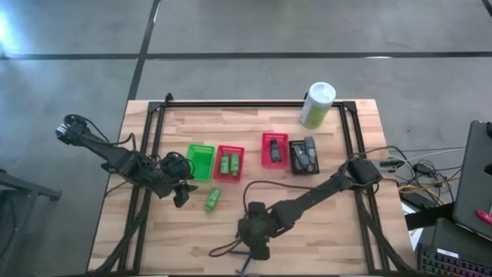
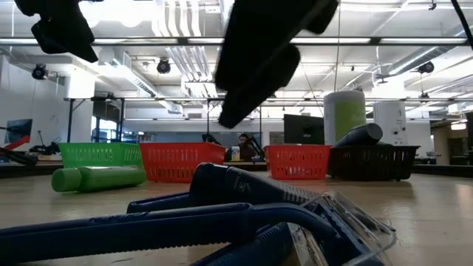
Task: Pick & Place Travel size toiletries
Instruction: Put the black shaving cream into the right red basket, then put the green shampoo into the left red basket
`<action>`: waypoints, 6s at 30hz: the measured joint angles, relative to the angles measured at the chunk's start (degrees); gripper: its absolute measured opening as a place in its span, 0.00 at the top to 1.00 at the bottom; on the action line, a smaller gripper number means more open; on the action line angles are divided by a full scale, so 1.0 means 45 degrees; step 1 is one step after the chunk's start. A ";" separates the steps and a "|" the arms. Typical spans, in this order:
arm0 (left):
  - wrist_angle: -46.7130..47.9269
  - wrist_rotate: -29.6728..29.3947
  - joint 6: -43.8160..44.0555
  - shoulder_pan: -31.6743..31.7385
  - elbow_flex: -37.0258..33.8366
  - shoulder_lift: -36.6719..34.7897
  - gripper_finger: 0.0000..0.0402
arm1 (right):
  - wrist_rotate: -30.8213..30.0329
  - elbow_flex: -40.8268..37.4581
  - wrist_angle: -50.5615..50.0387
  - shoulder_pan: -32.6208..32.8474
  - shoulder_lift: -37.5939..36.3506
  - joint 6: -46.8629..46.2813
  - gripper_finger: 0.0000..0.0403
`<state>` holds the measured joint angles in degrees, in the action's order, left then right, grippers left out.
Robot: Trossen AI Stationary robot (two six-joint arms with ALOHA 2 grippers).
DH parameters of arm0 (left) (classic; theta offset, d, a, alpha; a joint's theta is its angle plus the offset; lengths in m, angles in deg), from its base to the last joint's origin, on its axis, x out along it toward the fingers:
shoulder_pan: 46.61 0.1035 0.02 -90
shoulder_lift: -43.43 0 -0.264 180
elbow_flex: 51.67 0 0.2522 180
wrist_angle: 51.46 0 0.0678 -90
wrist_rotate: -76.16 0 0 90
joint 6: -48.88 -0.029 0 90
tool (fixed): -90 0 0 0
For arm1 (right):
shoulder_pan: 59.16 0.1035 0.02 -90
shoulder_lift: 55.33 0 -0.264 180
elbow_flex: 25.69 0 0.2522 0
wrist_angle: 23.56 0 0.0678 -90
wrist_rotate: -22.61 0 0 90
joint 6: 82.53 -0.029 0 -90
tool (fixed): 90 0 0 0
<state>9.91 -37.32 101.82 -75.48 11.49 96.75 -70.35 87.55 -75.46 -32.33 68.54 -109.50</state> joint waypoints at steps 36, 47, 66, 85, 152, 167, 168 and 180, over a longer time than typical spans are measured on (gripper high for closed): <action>0.0102 0.0319 -0.0782 0.0000 -0.0005 0.0000 0.49 | -0.1791 -0.0081 0.0142 0.0174 0.1535 -0.2629 0.45; 0.0107 0.0296 -0.0869 0.0000 -0.0005 0.0000 0.49 | -0.1151 0.0073 -0.1922 0.0168 0.0888 -0.4574 0.67; -0.0057 -0.0132 -0.1166 0.0000 -0.0010 0.0034 0.49 | -0.4398 -0.2874 -0.6067 -0.4931 -0.5229 -1.2301 0.76; -0.0084 -0.0218 -0.0989 0.0000 -0.0010 0.0034 0.49 | -0.4305 -0.6149 -0.1344 -0.7886 -0.5644 -1.0040 0.73; -0.1792 0.2243 0.5959 0.0148 0.0463 0.6699 0.49 | -0.3321 -0.3554 -0.5869 -0.0346 -0.5755 -1.3088 0.09; -0.1639 0.2605 0.6570 0.0654 0.1562 0.8461 0.22 | -0.3294 -0.3559 -0.6532 -0.0355 -0.5755 -1.1217 0.09; -0.1663 0.2628 0.6596 0.0701 0.1516 0.8498 0.21 | -0.3294 -0.3559 -0.6537 -0.0355 -0.5755 -1.1134 0.09; -0.1816 0.3218 0.5623 0.1739 0.1462 0.9550 0.23 | -0.3332 -0.3559 -0.6549 -0.0443 -0.5765 -1.0575 0.09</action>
<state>1.74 -22.84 127.13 -67.65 18.07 139.72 -85.34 71.53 -104.93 -34.32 42.60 -157.09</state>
